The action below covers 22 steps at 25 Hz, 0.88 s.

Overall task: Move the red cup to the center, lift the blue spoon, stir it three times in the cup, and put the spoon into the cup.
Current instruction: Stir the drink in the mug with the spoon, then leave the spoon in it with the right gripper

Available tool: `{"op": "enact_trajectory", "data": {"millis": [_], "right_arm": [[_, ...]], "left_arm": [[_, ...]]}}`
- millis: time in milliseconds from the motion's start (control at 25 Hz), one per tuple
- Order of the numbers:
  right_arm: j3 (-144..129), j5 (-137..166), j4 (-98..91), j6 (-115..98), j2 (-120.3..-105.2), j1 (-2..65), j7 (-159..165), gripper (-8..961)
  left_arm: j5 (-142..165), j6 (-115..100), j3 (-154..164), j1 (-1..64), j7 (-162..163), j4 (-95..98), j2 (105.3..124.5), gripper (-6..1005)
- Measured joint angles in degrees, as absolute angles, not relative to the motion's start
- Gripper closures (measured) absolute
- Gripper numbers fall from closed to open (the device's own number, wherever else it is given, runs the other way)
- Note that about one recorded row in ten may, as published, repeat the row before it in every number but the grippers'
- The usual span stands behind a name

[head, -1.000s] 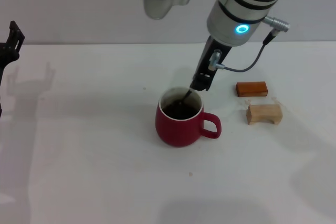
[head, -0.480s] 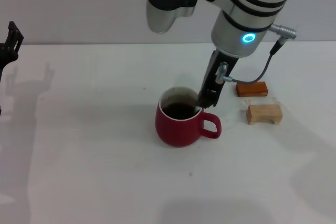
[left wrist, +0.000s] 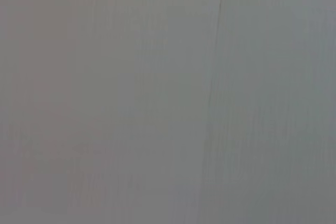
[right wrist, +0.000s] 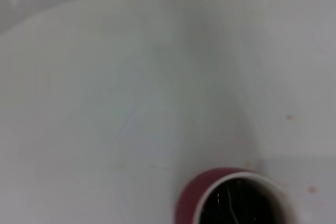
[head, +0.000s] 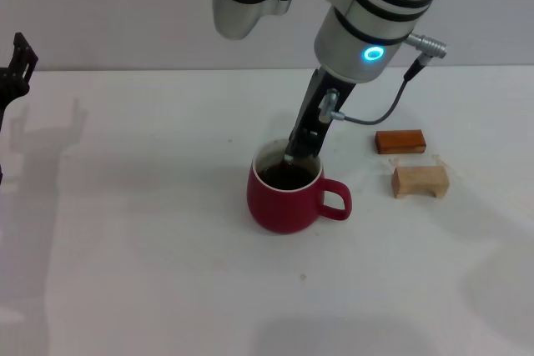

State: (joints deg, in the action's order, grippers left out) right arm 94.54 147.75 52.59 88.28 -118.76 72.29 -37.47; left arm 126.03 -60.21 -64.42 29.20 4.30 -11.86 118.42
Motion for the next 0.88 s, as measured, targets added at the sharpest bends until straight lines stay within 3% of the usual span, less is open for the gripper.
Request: {"op": "enact_trajectory", "data": {"millis": [880], "right_arm": [[94.7, 147.4, 54.5, 90.5, -118.98, 72.6, -36.6, 747]], "left_arm": [[126.0, -60.6, -64.4, 28.8, 4.3, -12.0, 118.42, 159]]}}
